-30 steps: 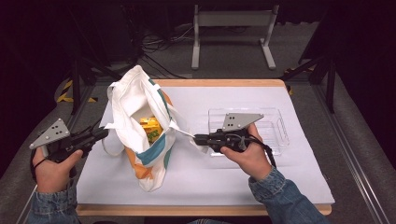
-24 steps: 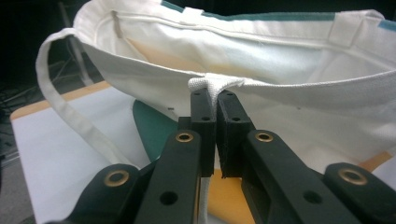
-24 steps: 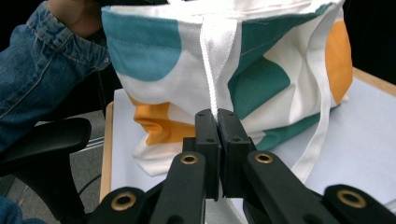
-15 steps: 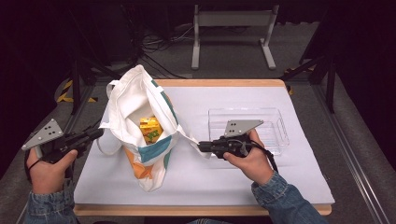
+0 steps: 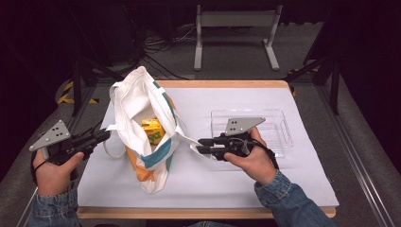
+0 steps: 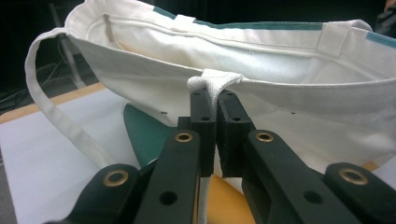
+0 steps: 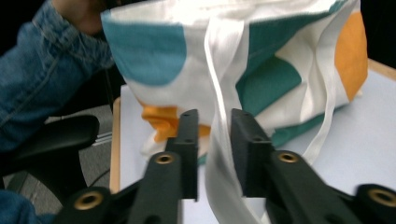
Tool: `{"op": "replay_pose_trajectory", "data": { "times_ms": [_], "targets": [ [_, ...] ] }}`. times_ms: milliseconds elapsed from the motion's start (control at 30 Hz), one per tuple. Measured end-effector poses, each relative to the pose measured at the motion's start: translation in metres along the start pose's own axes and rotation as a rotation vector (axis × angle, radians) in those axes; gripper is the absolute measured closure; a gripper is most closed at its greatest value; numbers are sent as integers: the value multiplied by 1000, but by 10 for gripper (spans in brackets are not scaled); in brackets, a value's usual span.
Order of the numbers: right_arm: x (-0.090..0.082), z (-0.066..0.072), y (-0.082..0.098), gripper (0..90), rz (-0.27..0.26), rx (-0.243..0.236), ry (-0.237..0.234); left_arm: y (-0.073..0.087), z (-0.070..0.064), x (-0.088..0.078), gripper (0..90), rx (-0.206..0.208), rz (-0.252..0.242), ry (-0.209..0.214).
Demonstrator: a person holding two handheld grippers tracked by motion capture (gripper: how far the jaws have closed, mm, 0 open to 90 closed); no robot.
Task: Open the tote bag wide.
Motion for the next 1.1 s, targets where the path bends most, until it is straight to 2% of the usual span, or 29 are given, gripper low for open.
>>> {"op": "replay_pose_trajectory", "data": {
  "times_ms": [200, 267, 367, 500, 600, 667, 1000, 1100],
  "targets": [
    [4, 1, -32, 589, -52, -36, 4, -1, -6, 5, 867, 12, 5, 24],
    [8, -2, -43, 553, -65, -43, 22, -2, -7, 6, 866, 11, 4, 28],
    [13, -6, -49, 534, -70, -39, 36, -1, -8, 7, 866, 18, 10, 34],
    [27, -20, -64, 493, -74, -36, 86, -1, -9, 7, 865, 20, 15, 44],
    [37, -32, -69, 465, -72, -36, 120, 1, -11, 7, 858, 10, 21, 58],
    [44, -41, -70, 441, -65, -27, 147, 1, -11, 7, 858, 18, 26, 61],
    [74, -73, -65, 340, -31, 0, 213, 4, -12, 7, 858, 22, 33, 64],
    [82, -79, -65, 322, -22, 21, 219, 5, -13, 7, 858, 24, 39, 66]
  ]
}}
Point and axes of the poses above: each handheld gripper's, and its own axes: x roughly forward along the jaws, y roughly out of its underside, z roughly to its left, the point moved 8 cm from there along x, roughly forward along the jaws, and after that the axes turned 3 degrees about x, right-handed, at the moved point
